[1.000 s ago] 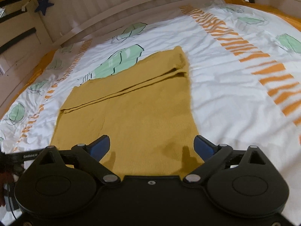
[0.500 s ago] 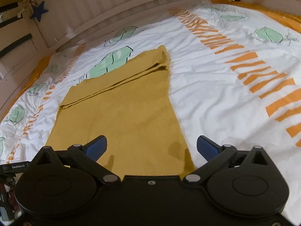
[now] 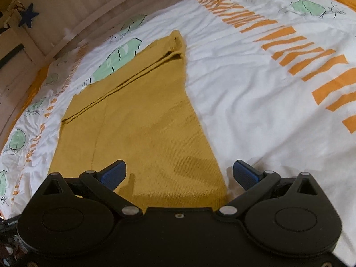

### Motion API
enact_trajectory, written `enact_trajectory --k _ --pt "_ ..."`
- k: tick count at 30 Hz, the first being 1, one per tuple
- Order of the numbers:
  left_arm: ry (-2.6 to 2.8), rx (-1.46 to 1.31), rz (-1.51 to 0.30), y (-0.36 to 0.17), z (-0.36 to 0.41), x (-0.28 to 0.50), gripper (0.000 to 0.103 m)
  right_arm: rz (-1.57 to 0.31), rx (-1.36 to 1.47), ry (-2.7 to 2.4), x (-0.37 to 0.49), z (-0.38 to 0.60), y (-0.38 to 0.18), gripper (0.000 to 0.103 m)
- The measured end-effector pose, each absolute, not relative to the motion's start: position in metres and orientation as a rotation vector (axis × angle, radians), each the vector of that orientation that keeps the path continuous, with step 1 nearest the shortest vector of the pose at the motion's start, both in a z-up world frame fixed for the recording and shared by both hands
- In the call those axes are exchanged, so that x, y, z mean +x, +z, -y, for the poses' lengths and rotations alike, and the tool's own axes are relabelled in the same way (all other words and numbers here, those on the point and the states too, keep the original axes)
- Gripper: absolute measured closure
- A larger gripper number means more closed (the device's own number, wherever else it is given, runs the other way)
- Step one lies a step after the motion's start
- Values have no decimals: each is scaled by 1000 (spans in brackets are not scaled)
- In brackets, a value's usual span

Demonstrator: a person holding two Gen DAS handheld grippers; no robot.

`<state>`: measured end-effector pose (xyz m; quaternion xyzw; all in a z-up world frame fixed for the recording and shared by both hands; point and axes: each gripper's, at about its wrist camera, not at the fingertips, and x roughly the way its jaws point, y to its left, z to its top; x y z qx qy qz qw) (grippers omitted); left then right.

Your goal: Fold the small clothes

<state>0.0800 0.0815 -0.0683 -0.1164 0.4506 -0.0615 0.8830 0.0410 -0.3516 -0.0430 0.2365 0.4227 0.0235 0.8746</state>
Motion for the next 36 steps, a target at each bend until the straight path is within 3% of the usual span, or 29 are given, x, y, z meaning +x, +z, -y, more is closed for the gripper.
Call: enact_trajectory --k 7,14,19,36 --pt "-8 -205 -801 -49 -87 51 52 -888 508 55 42 352 -45 0" --pt "-66 -132 -956 -64 -77 71 52 -901 497 55 43 350 -46 0" --pt "-109 -61 -1006 -75 -66 76 35 -905 500 57 44 350 -46 0" --pt "-192 -104 -996 -78 -69 79 25 -976 572 178 56 358 -56 0"
